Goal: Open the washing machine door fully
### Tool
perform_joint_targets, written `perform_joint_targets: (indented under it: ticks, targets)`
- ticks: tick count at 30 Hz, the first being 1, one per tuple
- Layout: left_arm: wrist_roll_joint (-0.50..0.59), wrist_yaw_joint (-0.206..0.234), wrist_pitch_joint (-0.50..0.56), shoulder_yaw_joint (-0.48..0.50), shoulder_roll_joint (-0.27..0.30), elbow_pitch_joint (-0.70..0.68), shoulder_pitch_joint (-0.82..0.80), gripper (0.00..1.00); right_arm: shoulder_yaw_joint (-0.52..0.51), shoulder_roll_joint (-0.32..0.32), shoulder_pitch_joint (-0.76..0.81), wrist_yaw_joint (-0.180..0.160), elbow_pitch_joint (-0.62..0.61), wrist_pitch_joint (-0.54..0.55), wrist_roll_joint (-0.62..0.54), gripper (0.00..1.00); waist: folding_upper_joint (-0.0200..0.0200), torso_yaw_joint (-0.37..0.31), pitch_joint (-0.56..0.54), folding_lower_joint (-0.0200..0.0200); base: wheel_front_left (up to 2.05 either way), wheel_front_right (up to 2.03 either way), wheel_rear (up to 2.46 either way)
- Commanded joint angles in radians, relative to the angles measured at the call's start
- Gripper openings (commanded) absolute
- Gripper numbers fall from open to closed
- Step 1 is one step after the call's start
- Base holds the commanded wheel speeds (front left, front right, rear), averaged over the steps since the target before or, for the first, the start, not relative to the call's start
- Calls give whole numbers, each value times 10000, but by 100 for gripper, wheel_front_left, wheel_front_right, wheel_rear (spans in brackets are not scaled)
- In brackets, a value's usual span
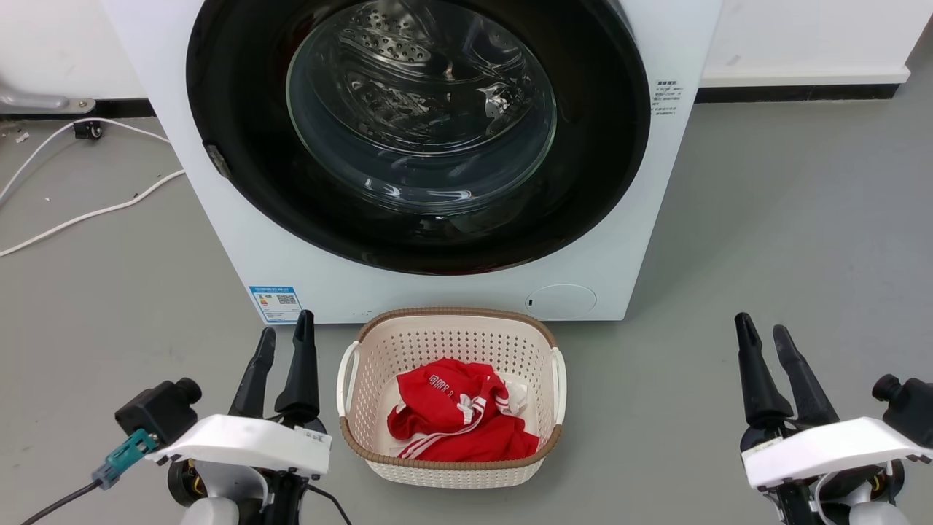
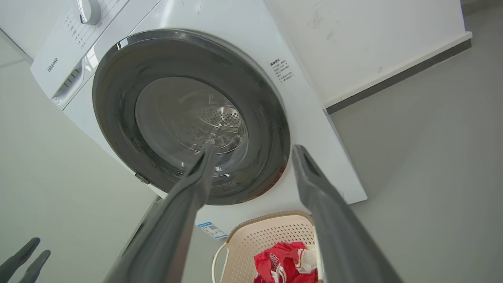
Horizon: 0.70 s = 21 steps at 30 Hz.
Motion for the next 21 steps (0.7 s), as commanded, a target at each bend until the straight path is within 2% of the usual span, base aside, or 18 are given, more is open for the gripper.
perform_joint_targets:
  ticks: [1, 21]
  targets:
    - [406, 52, -101, -53, 56, -94, -214, 100, 17, 11, -6, 0, -182, -50, -409, 100, 0, 6, 3, 0, 0, 0, 0]
    - [2947, 560, -660, -594, 244, 120, -261, 100, 99, 61, 244, 0, -389, 79, -2950, 100, 0, 43, -19, 0, 0, 0, 0]
